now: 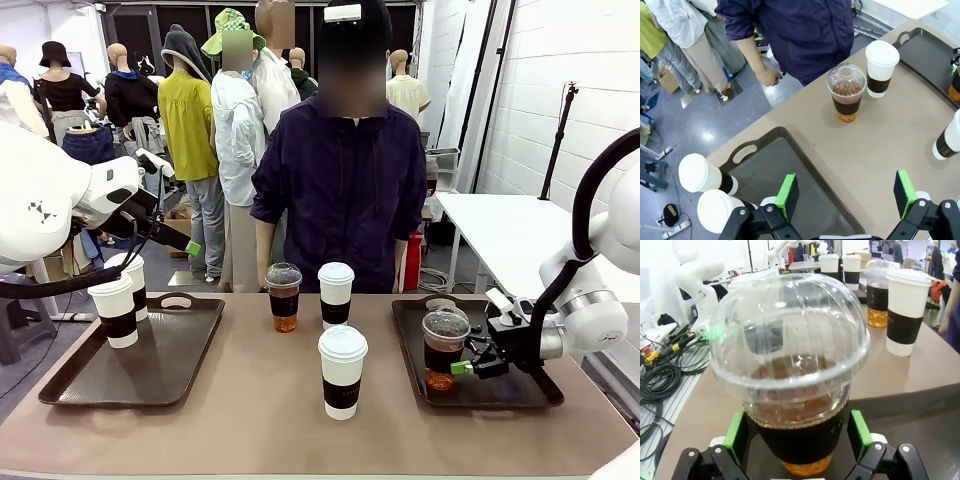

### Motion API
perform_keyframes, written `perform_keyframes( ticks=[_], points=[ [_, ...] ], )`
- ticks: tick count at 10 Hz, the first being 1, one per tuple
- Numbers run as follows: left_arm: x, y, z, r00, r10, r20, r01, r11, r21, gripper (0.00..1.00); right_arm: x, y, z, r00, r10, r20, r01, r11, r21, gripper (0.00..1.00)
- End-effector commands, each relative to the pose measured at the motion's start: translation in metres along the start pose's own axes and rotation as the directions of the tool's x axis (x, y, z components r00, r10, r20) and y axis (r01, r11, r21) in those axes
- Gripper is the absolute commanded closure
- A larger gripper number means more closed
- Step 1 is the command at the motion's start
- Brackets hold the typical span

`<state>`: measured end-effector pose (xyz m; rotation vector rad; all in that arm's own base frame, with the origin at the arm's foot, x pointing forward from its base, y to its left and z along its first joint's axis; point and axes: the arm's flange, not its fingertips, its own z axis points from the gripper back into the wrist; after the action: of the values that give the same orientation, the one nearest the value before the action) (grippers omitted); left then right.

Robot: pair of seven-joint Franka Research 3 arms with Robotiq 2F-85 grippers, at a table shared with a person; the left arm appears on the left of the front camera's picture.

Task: Distribute the coffee onto the tray.
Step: Pick up one iced Americano and place it on the right Handle tray.

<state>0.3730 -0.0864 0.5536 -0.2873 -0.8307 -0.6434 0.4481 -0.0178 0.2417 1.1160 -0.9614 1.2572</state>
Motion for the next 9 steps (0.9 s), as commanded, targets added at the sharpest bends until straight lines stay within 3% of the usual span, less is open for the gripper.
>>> perform_keyframes(
  ticks=[1,5,9],
  points=[
    [-0.001,0.001,0.001,1.0,0.004,0.003,-0.004,1.0,-0.004,0.0,-0.001,0.009,0.015,0.999,-0.037,-0.007,0.037,0.999,-0.003,0.0],
    [-0.001,0.001,0.001,1.0,0.004,0.003,-0.004,1.0,-0.004,0.0,-0.013,0.021,0.047,0.997,-0.071,0.007,0.071,0.995,-0.065,0.0],
    [-0.001,0.001,0.001,1.0,0.004,0.003,-0.004,1.0,-0.004,0.0,-0.017,0.015,0.049,0.999,-0.053,0.002,0.053,0.995,-0.081,0.0]
  ],
)
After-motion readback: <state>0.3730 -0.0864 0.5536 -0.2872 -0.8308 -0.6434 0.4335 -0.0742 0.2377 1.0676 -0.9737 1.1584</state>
